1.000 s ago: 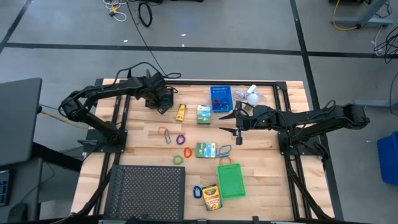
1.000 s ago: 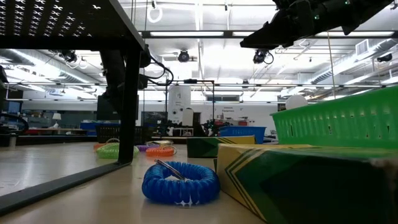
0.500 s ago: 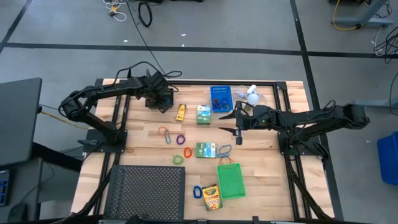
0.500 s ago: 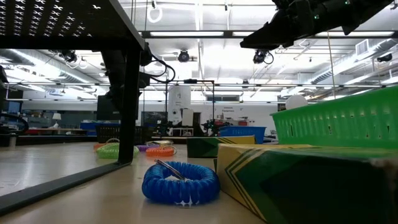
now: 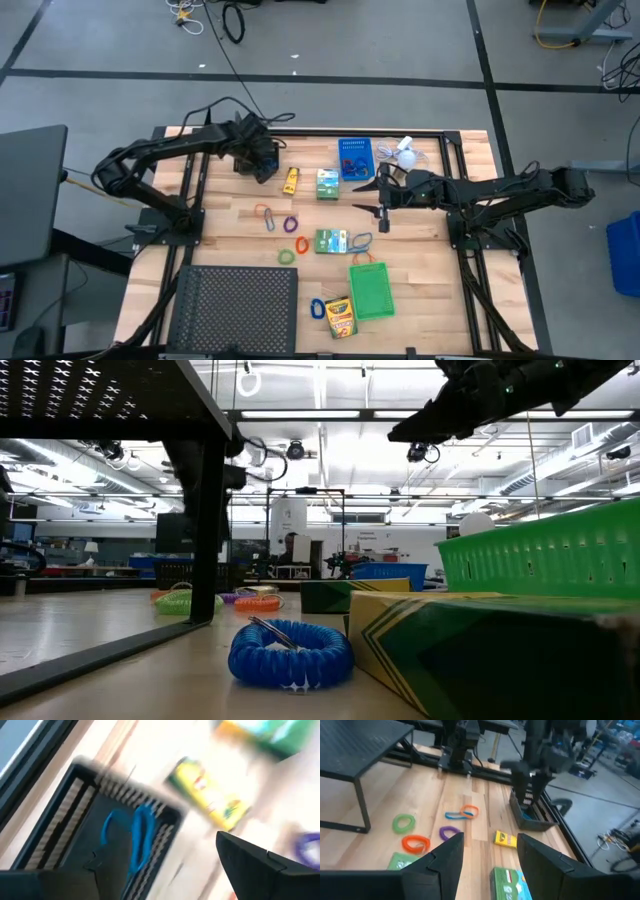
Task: Pick & Place Office Desk Supplies
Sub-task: Put the top right blue rubber band into the black bin
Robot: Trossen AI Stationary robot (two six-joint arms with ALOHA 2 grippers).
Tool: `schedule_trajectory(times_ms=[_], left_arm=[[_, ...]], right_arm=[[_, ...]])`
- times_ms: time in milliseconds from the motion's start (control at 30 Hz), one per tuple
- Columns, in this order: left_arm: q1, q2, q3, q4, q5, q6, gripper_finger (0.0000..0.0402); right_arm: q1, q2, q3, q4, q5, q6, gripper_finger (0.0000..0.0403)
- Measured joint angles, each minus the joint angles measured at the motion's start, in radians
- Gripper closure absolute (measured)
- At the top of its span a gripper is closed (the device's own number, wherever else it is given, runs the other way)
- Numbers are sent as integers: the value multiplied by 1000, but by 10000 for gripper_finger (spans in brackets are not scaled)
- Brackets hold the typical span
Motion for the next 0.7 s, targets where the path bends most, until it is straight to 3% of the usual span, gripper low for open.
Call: schedule_trajectory(times_ms=[333,700], left_arm=[[-66,-96,2,198,314,70,108],[-225,-103,-5,290,283,73,108]], right_arm=[[0,1,0,-64,5,58,211],[1,208,113,-407,-65,174,211]])
